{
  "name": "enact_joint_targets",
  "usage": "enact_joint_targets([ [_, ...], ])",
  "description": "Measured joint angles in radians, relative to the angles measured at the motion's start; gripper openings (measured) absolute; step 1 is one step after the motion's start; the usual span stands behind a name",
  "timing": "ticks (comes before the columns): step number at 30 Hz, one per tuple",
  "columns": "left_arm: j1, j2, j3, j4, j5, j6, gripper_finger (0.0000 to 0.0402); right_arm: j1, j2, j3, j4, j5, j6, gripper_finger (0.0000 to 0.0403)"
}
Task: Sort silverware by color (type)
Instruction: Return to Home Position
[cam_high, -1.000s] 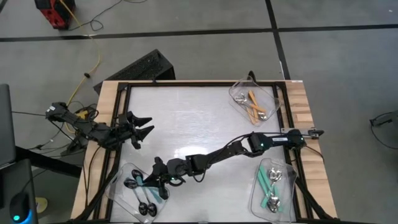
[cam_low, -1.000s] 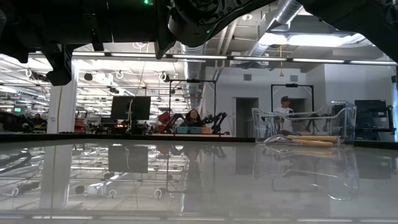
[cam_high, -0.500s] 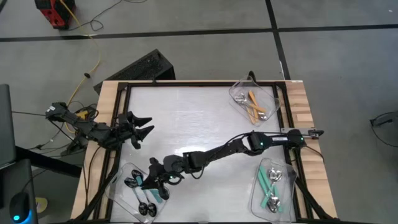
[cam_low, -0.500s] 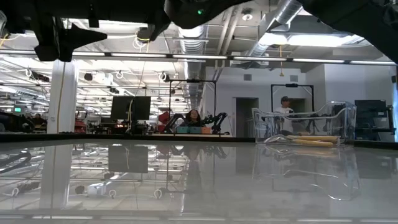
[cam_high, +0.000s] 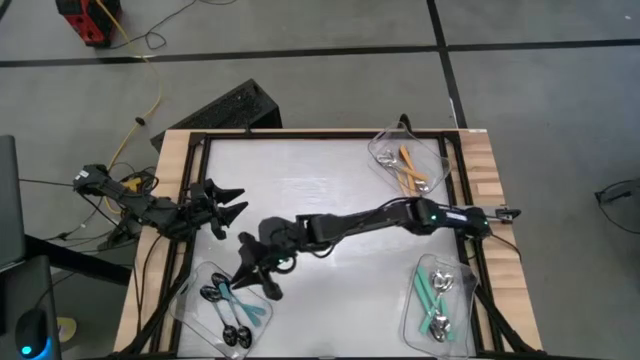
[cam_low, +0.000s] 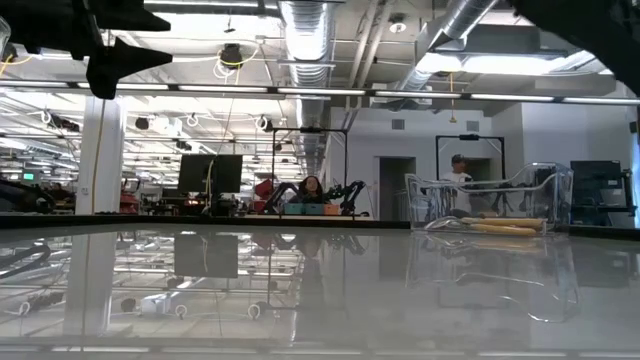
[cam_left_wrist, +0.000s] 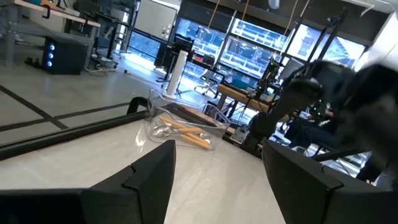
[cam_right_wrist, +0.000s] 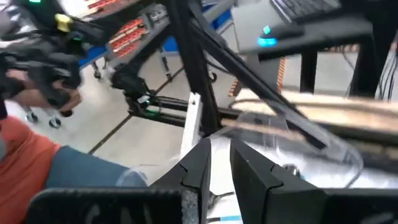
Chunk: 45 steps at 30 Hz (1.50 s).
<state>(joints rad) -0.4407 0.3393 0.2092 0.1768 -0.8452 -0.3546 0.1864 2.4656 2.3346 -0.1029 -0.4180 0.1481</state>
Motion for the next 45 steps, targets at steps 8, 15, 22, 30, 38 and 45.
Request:
enact_joint_targets([
  [8,0.0,0.0,0.0,-0.001,0.0,0.002,0.0226,-0.006,-0.181,-0.001,-0.295,0.004,-0.192,0.0087],
  [15,0.0,0.0,0.0,0.001,0.0,0.001,0.0226,-0.035,-0.387,0.0,-0.57,0.028,-0.351,0.0087],
  [22,0.0,0.0,0.0,0.0,0.0,0.001,0.0226,-0.102,-0.638,0.002,-0.796,0.05,-0.403,0.0087],
  [30,0.0,0.0,0.0,-0.002,0.0,0.0,0.0226,-0.129,-0.868,0.0,-1.142,0.051,-0.502,0.0087],
  [38,0.0,0.0,0.0,-0.002,-0.004,0.0,0.0226,-0.092,-1.114,-0.033,-1.235,0.117,-0.411,0.0087],
  [45,0.001,0.0,0.0,-0.001,-0.005,-0.007,0.0226,-0.038,-1.379,-0.385,-1.08,0.227,-0.38,0.0087],
])
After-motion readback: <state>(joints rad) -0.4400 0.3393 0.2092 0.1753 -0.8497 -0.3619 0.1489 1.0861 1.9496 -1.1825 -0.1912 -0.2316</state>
